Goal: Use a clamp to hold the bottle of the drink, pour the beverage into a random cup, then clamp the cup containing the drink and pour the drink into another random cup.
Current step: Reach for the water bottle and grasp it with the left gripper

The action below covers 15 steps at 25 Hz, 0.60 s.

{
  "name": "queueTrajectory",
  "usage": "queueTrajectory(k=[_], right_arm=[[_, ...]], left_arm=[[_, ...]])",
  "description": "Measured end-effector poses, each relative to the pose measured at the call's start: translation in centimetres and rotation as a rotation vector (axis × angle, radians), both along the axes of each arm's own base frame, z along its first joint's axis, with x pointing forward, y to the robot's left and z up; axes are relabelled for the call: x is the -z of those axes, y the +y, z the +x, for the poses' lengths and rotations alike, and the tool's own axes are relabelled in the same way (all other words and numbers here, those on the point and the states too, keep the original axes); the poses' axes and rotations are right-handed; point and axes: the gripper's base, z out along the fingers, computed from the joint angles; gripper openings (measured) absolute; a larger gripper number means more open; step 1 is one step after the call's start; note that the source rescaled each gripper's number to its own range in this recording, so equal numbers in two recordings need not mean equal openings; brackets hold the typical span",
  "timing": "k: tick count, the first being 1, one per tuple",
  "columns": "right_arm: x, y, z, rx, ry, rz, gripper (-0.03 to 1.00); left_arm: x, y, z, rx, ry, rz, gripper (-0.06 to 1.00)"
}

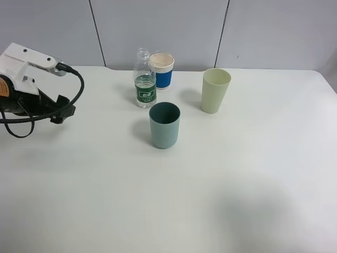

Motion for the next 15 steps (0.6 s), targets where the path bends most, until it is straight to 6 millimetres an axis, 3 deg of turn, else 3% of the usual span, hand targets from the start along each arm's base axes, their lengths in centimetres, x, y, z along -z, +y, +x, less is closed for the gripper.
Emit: queueTrajectory(k=[15], right_arm=[[0.0,0.0,0.0,0.0,0.0,0.0,0.55]], left_arm=[[2.4,-2.6,2.8,0.249,-0.113,-0.154,1.0]])
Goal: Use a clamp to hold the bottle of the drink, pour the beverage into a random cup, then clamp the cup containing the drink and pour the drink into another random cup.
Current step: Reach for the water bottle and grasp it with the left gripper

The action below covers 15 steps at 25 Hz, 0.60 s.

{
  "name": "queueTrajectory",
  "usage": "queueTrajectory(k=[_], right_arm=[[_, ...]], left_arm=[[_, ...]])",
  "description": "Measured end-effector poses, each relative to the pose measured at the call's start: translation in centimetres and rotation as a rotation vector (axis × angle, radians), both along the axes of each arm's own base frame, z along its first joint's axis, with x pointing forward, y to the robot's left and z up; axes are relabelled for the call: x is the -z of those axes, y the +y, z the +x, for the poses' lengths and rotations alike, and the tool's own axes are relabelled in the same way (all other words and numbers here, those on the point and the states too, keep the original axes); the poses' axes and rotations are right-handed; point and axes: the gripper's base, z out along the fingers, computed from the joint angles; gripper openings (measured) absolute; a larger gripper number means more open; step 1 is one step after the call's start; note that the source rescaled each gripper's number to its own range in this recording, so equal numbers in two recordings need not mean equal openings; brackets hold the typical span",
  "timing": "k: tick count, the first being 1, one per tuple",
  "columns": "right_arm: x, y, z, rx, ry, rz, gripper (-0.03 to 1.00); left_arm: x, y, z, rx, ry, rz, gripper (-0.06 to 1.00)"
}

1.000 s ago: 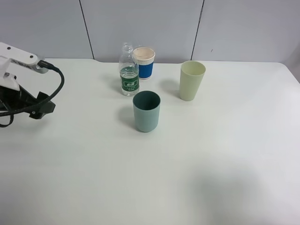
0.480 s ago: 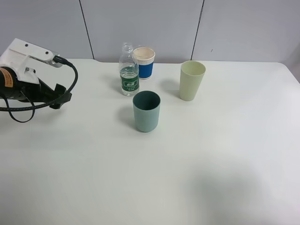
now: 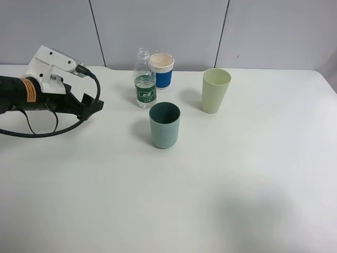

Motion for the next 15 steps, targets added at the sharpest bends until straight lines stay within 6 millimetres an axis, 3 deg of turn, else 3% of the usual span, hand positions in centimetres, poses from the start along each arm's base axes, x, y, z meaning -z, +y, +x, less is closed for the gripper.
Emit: queueTrajectory(k=[6,15], right_arm=[[0.0,0.0,0.0,0.0,0.0,0.0,0.55],[0.0,0.0,0.0,0.0,0.0,0.0,0.55]], left_arm=[[0.3,-1.0,1.7,0.097,-0.049,-0.022,1.0],[2.4,-2.3,3.9,0.186,-0.08,-0.129,1.0]])
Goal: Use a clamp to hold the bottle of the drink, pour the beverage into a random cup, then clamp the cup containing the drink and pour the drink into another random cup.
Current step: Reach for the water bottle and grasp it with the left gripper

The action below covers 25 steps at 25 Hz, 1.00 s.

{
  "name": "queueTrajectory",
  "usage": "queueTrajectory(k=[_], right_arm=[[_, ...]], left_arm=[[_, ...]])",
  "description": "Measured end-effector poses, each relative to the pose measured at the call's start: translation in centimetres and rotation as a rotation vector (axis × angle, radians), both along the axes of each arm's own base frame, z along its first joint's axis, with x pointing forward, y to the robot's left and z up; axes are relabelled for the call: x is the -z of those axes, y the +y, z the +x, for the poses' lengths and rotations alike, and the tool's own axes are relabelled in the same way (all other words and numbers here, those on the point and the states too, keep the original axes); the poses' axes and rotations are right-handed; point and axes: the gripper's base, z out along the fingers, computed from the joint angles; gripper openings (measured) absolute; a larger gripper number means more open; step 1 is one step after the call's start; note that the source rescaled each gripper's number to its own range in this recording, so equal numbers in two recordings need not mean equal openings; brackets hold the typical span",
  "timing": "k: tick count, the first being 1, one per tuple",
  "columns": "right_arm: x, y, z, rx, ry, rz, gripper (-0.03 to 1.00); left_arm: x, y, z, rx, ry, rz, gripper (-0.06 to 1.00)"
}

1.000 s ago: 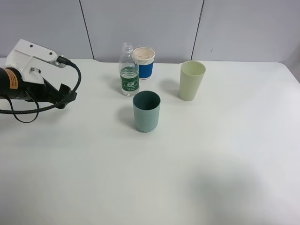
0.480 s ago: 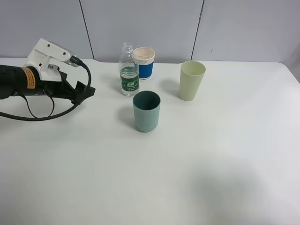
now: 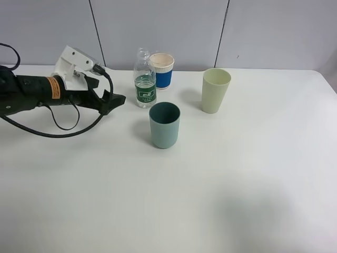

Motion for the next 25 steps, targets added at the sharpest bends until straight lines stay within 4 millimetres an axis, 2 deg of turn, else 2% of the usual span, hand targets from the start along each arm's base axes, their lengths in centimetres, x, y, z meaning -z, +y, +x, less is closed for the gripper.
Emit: queueTrajectory(k=[8,25], right_arm=[[0.0,0.0,0.0,0.0,0.0,0.0,0.55],[0.0,0.0,0.0,0.0,-0.001,0.0,0.55]], left_arm=[[1.5,-0.8,1.8,0.096,-0.021,0.013,1.0],[3.8,-1.8,4.4,0.176,-0.061,-0.035,1.0]])
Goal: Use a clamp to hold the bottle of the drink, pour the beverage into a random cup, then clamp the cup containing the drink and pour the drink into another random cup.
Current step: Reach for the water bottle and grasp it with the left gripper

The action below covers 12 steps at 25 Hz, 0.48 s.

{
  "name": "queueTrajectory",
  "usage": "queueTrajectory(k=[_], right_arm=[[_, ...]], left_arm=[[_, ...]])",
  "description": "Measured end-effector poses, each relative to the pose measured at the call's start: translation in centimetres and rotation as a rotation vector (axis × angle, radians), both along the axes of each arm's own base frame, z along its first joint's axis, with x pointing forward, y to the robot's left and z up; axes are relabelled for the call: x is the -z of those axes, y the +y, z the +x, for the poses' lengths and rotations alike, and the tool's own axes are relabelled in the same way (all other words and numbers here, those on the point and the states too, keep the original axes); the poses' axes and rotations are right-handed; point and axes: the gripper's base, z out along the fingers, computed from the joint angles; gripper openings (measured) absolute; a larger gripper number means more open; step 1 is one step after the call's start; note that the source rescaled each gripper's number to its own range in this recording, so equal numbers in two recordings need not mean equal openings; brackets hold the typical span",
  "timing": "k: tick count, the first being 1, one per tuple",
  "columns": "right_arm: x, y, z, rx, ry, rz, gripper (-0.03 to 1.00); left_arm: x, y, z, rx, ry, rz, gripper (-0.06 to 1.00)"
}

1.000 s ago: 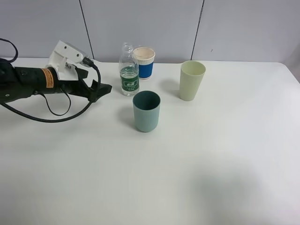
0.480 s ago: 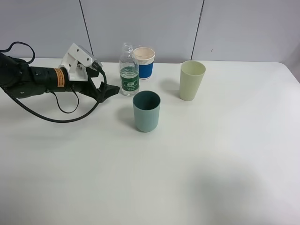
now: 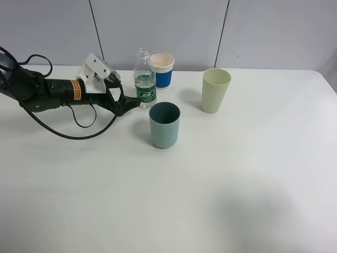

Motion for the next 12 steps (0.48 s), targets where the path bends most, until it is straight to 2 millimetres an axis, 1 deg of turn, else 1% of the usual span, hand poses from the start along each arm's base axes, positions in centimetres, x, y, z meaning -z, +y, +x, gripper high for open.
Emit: queueTrajectory(k=[7,12], right_arm=[[0.0,0.0,0.0,0.0,0.0,0.0,0.55],[0.0,0.0,0.0,0.0,0.0,0.0,0.55]], left_arm=[[0.9,-0.4,1.6,0.034,-0.037,0.003,1.0],[1.4,-0.9,2.2,0.071,-0.057,-0.004,1.0]])
